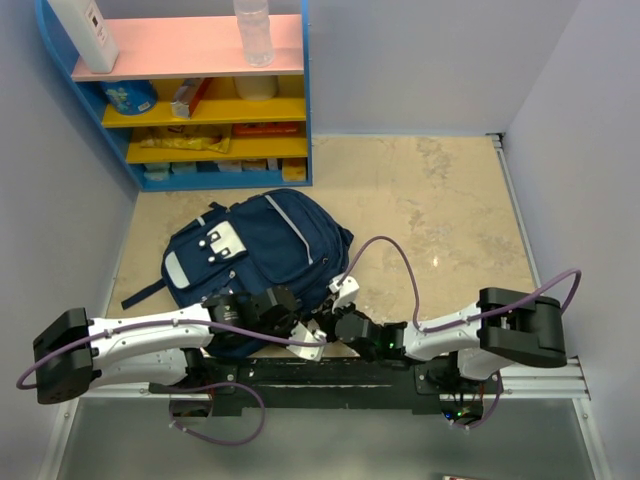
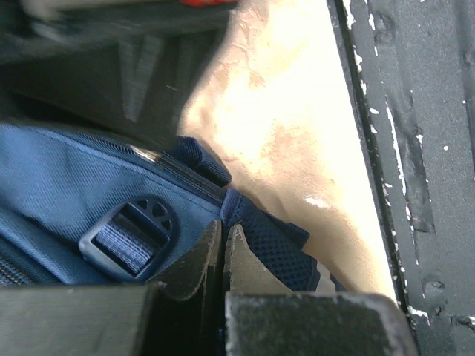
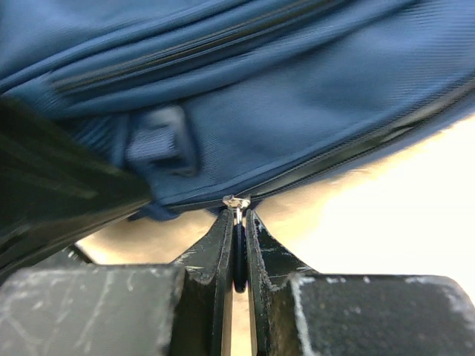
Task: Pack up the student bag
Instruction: Zip the student bag at the center of the board.
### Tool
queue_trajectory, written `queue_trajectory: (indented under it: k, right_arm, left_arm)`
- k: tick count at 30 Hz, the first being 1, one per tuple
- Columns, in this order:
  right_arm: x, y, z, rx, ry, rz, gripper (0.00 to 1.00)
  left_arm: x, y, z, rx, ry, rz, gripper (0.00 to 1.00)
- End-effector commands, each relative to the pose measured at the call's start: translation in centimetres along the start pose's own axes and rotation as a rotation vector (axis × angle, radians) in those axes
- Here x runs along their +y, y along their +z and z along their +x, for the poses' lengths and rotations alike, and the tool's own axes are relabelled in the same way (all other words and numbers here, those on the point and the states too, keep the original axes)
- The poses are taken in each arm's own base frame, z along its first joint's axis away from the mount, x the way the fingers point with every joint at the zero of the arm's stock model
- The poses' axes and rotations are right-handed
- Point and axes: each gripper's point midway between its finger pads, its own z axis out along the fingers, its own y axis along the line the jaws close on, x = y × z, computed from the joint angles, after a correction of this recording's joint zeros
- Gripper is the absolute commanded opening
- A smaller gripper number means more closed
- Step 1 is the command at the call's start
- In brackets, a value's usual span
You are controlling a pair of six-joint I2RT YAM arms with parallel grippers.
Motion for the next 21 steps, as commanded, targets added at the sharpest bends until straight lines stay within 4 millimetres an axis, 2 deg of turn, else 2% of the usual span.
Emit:
queue_trajectory:
  k: [1,3,9,16,21]
  right_arm:
    - [-4.6,0.2,-1.5,-0.031,0.037,0.194,0.00]
    - [-5.9,-0.1,-1.9,-0.032,0.031,0.238,0.00]
    - [-9.5,-0.3,-4.5,-0.073,0.036,0.378,0.00]
    - [-13.9,-1.4,-8.0,-0.139,0.104,0.586,0.00]
    - [-15.8,-3.3,-8.0,-0.134,0.155,0.682,0.00]
  left_arm:
    - [-1.1,-0.4,0.9,0.029,0.026,0.037,0.00]
    - [-1.3,-0.7,0.4,0.008,0.045,0.063,0.00]
    - [-2.9,-1.9,-0.2,-0.021,0.138,0.188,0.00]
    - [-4.9,-3.2,1.9,0.045,0.244,0.297,0.00]
    - [-4.4,-4.1,4.3,0.140,0.300,0.261,0.00]
